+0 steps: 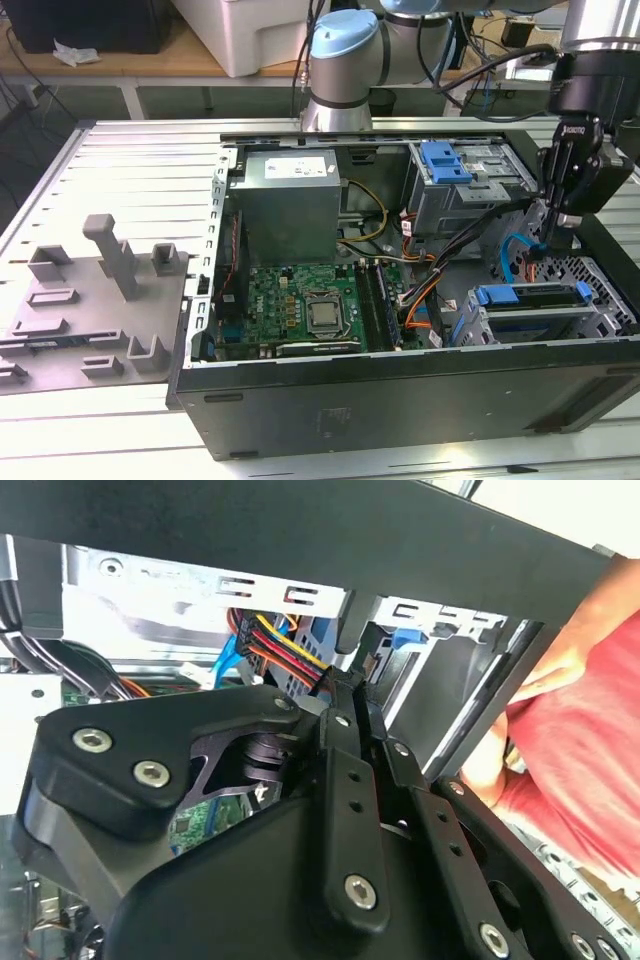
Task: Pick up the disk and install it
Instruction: 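Insert the first disk wire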
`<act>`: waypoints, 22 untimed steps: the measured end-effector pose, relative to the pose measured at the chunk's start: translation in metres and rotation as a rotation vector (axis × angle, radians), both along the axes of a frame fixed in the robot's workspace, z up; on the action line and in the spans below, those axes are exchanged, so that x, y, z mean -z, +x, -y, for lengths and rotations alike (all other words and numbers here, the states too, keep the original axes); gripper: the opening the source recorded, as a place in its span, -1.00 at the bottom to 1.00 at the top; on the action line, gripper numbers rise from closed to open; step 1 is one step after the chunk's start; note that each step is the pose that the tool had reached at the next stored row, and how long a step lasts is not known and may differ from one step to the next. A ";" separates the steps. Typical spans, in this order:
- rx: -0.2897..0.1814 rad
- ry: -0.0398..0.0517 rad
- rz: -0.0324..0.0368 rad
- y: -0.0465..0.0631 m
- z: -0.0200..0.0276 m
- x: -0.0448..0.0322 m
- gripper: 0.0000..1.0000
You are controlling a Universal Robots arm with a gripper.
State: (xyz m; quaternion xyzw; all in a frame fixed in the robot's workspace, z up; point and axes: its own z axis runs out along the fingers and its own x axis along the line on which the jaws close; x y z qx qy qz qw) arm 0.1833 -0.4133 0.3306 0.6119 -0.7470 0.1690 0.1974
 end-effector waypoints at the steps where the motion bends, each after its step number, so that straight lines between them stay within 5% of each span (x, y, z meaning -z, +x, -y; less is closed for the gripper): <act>1: -0.005 0.0004 0.0003 0.000 0.0001 0.0000 -0.66; 12: -0.054 0.0048 0.0070 -0.010 0.0037 0.0000 -0.66; 22: -0.066 0.0525 0.0367 -0.020 0.0199 0.0000 -0.66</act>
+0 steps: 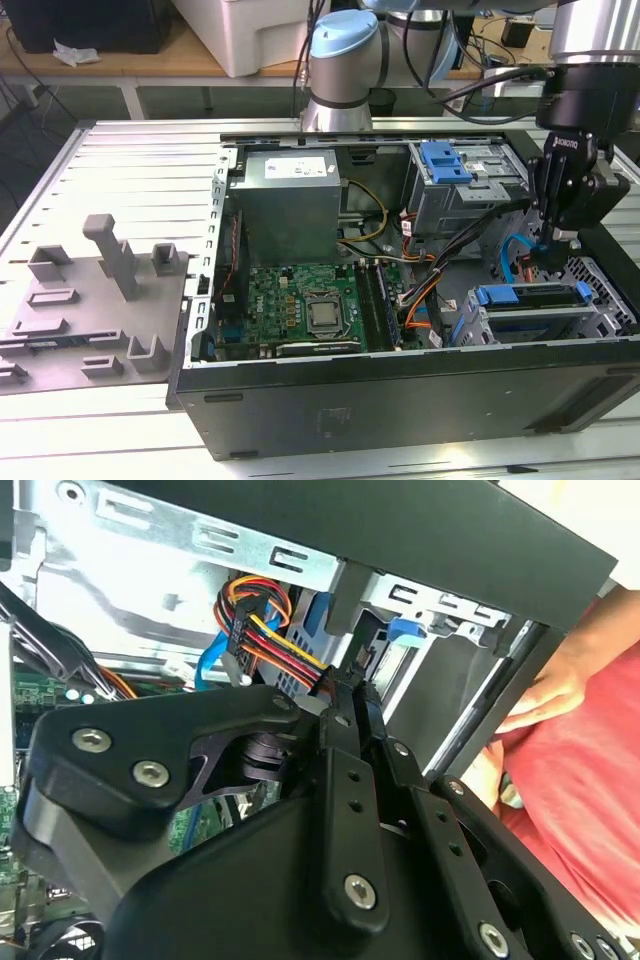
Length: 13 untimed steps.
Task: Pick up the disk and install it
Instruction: 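Insert the first disk wire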
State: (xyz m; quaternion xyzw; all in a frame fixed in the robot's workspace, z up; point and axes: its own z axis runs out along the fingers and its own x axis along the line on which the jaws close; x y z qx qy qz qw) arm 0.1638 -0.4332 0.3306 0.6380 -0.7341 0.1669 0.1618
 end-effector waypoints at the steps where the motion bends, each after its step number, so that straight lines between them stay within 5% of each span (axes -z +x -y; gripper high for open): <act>1: -0.001 0.0072 0.0036 0.000 0.0018 0.0000 -0.66; 7: -0.005 0.0488 0.0244 -0.003 0.0106 -0.0002 -0.66; 13: -0.006 0.0715 0.0411 -0.008 0.0183 -0.0027 -0.66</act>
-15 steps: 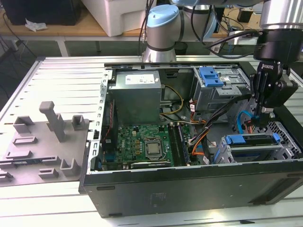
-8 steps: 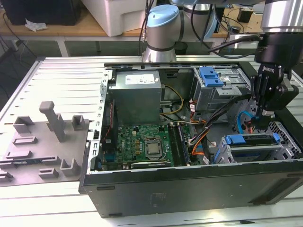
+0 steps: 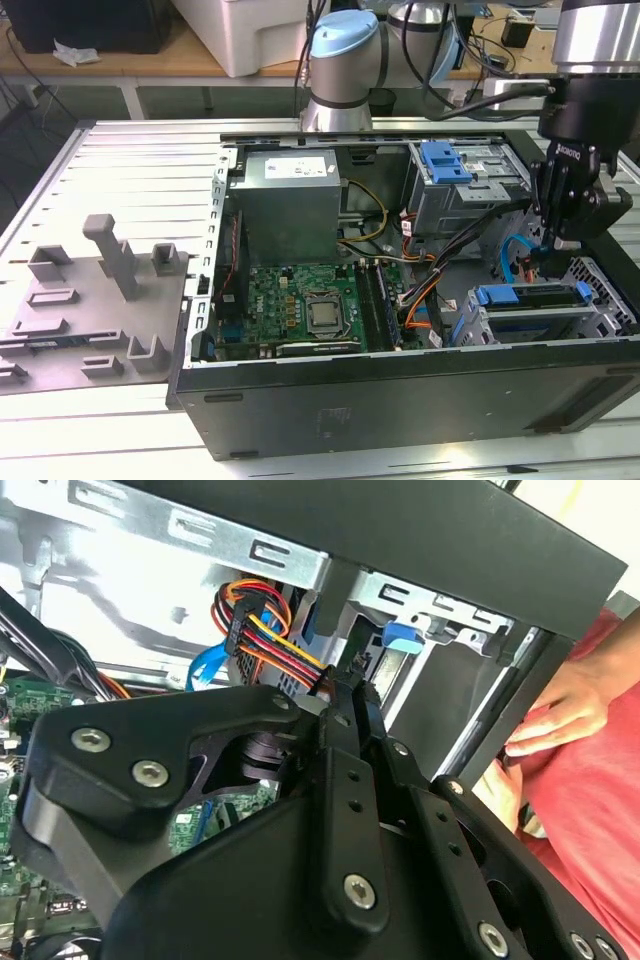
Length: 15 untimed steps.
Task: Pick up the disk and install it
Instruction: 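Insert the first disk wire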
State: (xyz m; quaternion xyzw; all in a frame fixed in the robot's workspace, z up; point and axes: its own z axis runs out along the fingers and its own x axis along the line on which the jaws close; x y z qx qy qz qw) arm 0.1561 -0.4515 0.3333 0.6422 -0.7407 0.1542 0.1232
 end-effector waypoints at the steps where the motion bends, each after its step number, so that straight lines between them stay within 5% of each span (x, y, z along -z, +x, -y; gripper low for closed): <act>1: 0.000 0.0017 0.0018 -0.001 0.0009 -0.0004 -0.66; 4: 0.000 0.0149 0.0103 -0.003 0.0047 -0.0012 -0.66; 9: -0.001 0.0573 0.0199 -0.003 0.0107 -0.0012 -0.66; 15: -0.002 0.0936 0.0283 -0.005 0.0159 -0.0024 -0.66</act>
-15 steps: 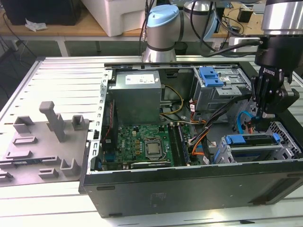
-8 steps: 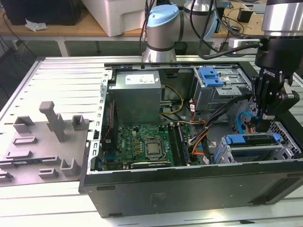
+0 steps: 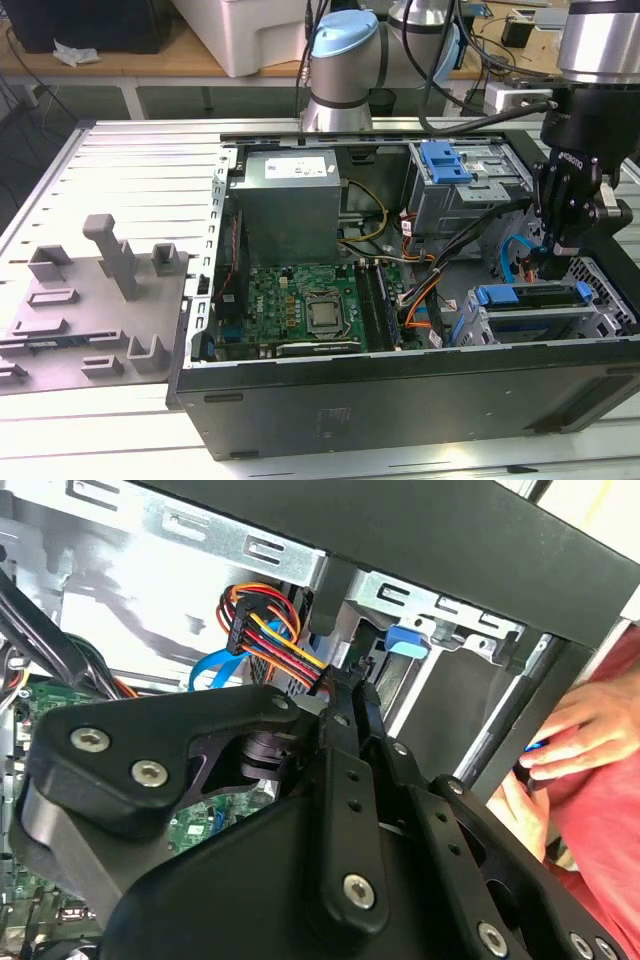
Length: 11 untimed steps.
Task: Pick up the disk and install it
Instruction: 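Insert the first disk wire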
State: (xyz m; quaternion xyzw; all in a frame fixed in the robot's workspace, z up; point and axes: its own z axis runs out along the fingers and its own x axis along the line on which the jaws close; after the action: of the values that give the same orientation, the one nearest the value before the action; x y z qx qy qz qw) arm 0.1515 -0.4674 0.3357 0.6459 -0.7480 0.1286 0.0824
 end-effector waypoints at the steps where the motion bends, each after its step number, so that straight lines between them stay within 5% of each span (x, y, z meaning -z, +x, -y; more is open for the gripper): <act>1: 0.000 0.0028 0.0012 -0.001 0.0007 -0.0003 -0.66; 11: -0.002 0.0385 0.0140 -0.004 0.0067 -0.0048 -0.66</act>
State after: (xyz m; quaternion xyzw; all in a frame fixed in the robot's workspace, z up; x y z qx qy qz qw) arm 0.1476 -0.4741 0.3405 0.6473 -0.7501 0.1188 0.0646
